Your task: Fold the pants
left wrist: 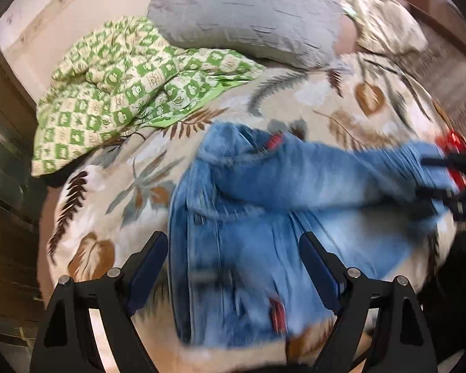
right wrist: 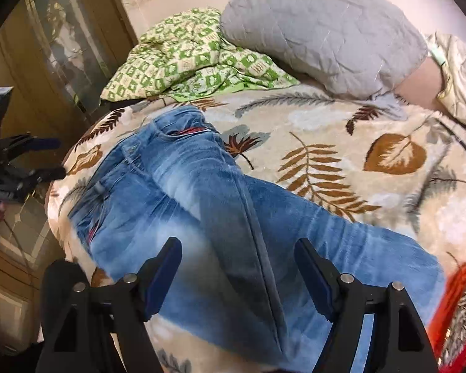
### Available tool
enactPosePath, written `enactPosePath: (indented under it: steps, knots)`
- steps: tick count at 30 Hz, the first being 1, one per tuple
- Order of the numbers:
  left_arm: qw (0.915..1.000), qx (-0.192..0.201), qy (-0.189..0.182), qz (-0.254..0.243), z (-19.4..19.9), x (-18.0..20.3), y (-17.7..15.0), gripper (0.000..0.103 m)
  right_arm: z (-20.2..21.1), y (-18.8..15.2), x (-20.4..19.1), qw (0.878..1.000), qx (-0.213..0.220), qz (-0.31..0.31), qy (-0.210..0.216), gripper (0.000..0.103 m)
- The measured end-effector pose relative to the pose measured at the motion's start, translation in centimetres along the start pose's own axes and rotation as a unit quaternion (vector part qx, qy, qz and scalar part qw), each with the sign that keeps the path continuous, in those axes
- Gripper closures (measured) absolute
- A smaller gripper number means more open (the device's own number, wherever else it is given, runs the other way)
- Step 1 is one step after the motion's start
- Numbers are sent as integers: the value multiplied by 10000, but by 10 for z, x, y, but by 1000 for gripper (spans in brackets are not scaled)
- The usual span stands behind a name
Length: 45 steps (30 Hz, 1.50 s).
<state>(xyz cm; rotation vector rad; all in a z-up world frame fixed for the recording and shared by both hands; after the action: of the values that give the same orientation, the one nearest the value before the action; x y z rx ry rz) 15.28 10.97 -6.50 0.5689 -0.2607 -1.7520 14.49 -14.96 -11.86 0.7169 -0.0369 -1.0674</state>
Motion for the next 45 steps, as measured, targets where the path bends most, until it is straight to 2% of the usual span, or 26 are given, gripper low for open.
enactPosePath:
  steps: [3,8,11,14,17,18,19,20,21,23,26,27,29,30,34,36,38,41,42,44,45]
  knots:
    - [9996,-101,-142,217,-39,-13,37,17,-17,11,13,9997,-64,-227,40,25]
    - [9975,-406,-323,476,-104,-22,84,17,-40,37,31,9959,-29,-778,455,25]
    - [9945,-673,-516,607,-148,-17,109,17,-64,46,37,9936,-284,-905,608,25]
    - [9923,-916,-669,506,-178,-8,119,17,-91,46,38,9904,-607,-957,792,25]
    - [9888,-1235,-745,372,-200,2,114,17,-111,43,35,9852,-802,-1080,1060,26]
    - [9876,-1264,-861,356,-201,6,111,32,-117,41,32,9832,-841,-1096,1196,30]
    - [9858,-1303,-1019,298,-199,11,108,77,-120,41,31,9825,-840,-1090,1255,47]
    - [9833,-1343,-1206,246,-195,17,103,86,-121,40,24,9799,-838,-1068,1459,61]
    - [9866,-1205,-1089,151,-187,17,101,86,-120,39,18,9770,-824,-1057,1658,79]
    - [9902,-931,-1034,-80,-164,19,97,87,-114,38,9,9831,-745,-734,1504,84]
    - [9919,-469,-1179,-47,-114,11,88,88,-99,34,-7,9855,-634,-415,1517,90]
    - [9919,-221,-1249,-29,-87,5,79,88,-90,31,-14,9867,-580,-281,1495,90]
    - [9913,30,-1316,-7,-53,-6,63,88,-73,22,-26,9875,-481,-2,1501,91]
    - [9905,163,-1367,22,-27,-12,42,88,-65,17,-31,9879,-445,101,1483,91]
    - [9896,190,-1395,282,13,-33,-28,88,-36,-9,-61,9855,-301,621,1550,94]
    - [9906,-63,-1298,419,7,-40,-73,88,-29,-26,-77,9832,-332,872,1568,94]
    - [9907,-348,-1207,529,-9,-42,-109,88,-31,-46,-92,9813,-460,1248,1389,94]
    - [9871,-932,-937,909,-47,-48,-160,93,-51,-67,-99,9802,-739,1450,1125,93]
    - [9834,-1150,-875,1098,-56,-53,-176,93,-59,-72,-99,9803,-861,1429,1057,93]
    - [9791,-1202,-872,1391,-50,-62,-190,90,-66,-81,-97,9799,-1088,1485,774,91]
    - [9806,-1088,-772,1437,-38,-70,-193,81,-63,-82,-98,9791,-1073,1561,740,89]
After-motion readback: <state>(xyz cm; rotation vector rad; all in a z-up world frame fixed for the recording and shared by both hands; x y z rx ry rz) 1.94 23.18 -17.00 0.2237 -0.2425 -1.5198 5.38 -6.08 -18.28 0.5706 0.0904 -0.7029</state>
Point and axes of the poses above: each gripper's, at about its wrist camera, not at the fingertips, and z roughly against the way its jaws point, x to its right, y to its top, the point moved 9 cm from there along -z, roughly the way its jaws point, and after that the axes turned 6 degrees about y, right-handed, at the moved point
